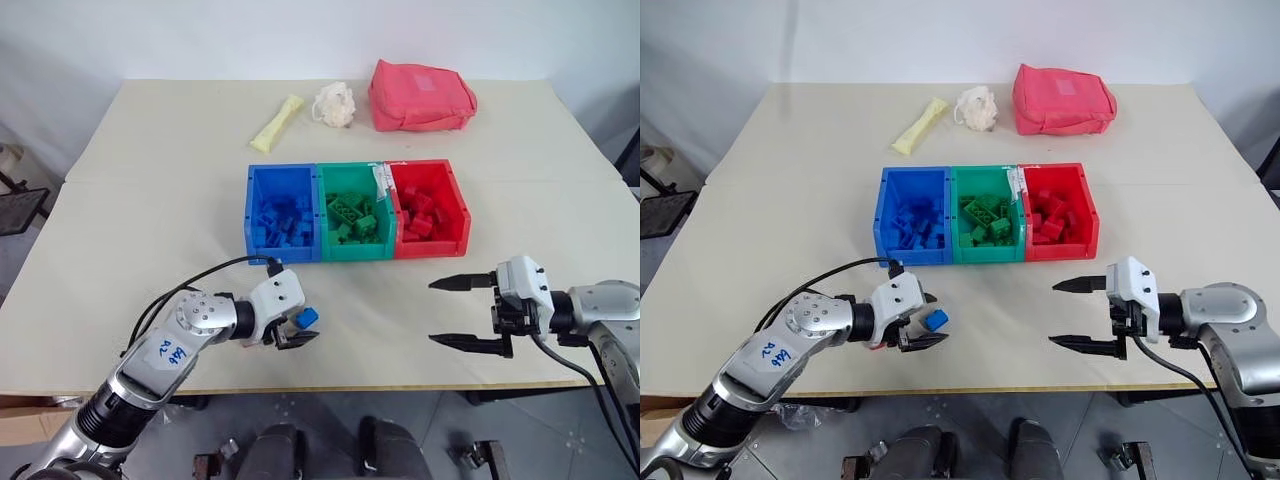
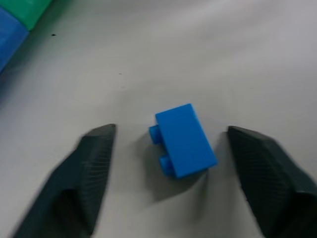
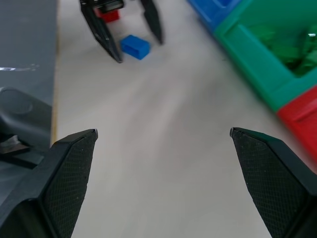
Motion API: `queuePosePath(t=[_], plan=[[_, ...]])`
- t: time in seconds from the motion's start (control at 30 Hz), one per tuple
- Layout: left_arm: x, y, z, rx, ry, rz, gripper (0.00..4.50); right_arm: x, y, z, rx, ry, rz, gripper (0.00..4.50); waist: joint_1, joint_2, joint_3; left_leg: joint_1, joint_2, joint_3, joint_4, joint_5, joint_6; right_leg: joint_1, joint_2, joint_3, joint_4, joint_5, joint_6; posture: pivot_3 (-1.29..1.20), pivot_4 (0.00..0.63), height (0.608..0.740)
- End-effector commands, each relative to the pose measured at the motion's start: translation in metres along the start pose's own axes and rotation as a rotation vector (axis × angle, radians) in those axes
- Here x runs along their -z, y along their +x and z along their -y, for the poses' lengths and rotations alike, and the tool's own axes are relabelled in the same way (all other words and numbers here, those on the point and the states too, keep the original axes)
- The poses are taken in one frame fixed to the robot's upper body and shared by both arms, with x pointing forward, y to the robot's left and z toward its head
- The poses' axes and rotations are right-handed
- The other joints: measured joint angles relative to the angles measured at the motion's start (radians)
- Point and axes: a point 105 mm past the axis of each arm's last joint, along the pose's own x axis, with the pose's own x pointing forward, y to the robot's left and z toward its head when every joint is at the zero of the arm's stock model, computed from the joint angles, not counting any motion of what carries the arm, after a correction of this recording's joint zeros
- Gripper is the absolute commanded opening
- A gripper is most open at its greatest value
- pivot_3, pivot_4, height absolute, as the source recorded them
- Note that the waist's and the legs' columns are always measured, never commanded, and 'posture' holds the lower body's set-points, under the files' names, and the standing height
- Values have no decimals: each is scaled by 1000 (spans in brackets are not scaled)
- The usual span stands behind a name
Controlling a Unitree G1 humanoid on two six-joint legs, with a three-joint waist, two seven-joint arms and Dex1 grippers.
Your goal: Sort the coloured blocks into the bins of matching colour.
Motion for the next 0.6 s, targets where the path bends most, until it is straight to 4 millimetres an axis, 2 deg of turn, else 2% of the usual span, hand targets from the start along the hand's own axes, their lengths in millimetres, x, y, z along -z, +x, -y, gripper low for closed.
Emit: queuePosePath(t=[0.03,0.17,0.2,0.27,0.33,0.5,0.6], plan=[[4,-2,-5,-35,42,-19,2302,-9,-4,1,18,-43,5,4500,1,0,0,0,0,0,0,0,0,0,0,0,0,0,0,0,150,740],[4,-2,-6,-40,46,-13,1047,-9,-3,3,22,-44,10,4500,1,0,0,0,0,0,0,0,0,0,0,0,0,0,0,0,150,740],[4,-2,-6,-43,47,-10,896,-9,-3,3,24,-45,15,4500,1,0,0,0,0,0,0,0,0,0,0,0,0,0,0,0,150,740],[1,-3,-8,-50,48,12,897,-10,-3,4,24,-45,23,4500,1,0,0,0,0,0,0,0,0,0,0,0,0,0,0,0,150,740],[-19,-6,-12,-73,71,122,897,-10,-6,4,26,-41,35,4500,2,0,0,0,0,0,0,0,0,0,0,0,0,0,0,0,150,740],[-50,-20,-22,-142,91,290,897,-14,-10,9,68,-36,77,4500,2,0,0,0,0,0,1,0,0,0,-1,0,0,0,0,0,150,740],[-73,-37,-40,-224,81,408,897,-22,-15,20,142,-17,135,4500,2,0,0,0,0,0,1,0,0,0,0,0,0,0,0,0,150,740]])
